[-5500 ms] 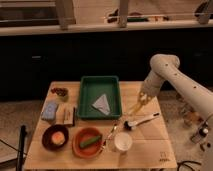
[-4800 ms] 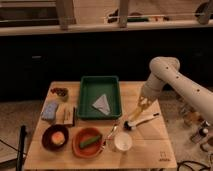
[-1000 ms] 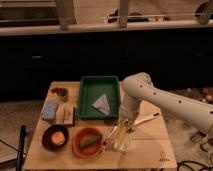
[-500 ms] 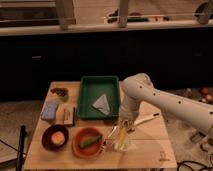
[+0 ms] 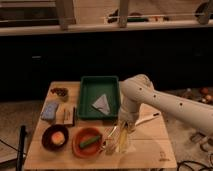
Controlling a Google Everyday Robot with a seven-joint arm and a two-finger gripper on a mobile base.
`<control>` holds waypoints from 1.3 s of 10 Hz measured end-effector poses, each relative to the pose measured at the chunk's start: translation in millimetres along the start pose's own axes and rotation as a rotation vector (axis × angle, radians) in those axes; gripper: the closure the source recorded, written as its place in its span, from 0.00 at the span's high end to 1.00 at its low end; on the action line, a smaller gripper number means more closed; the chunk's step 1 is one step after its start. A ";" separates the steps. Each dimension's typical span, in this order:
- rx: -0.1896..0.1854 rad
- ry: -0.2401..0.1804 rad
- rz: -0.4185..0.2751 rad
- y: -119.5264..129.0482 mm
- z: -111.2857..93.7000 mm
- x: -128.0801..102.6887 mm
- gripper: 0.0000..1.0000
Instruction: Place banana in paper cup
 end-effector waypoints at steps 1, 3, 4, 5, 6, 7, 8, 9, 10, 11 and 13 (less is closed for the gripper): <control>-0.003 -0.004 -0.005 0.9 -0.2 -3.5 0.10; -0.006 -0.011 -0.018 0.7 -1.2 -9.3 0.29; -0.009 -0.013 -0.024 0.9 -1.7 -11.8 0.40; -0.010 -0.015 -0.027 1.6 -2.3 -12.8 0.49; -0.012 -0.015 -0.032 1.3 -3.1 -13.5 0.60; -0.015 -0.016 -0.039 0.0 -3.7 -13.5 0.69; -0.016 -0.016 -0.044 -0.7 -4.9 -13.1 0.77; -0.017 -0.016 -0.045 0.0 -5.7 -12.1 0.78; -0.018 -0.015 -0.047 0.1 -6.6 -11.2 0.78; -0.018 -0.015 -0.048 0.0 -7.3 -10.2 0.78; -0.018 -0.015 -0.050 -0.5 -8.2 -8.3 0.78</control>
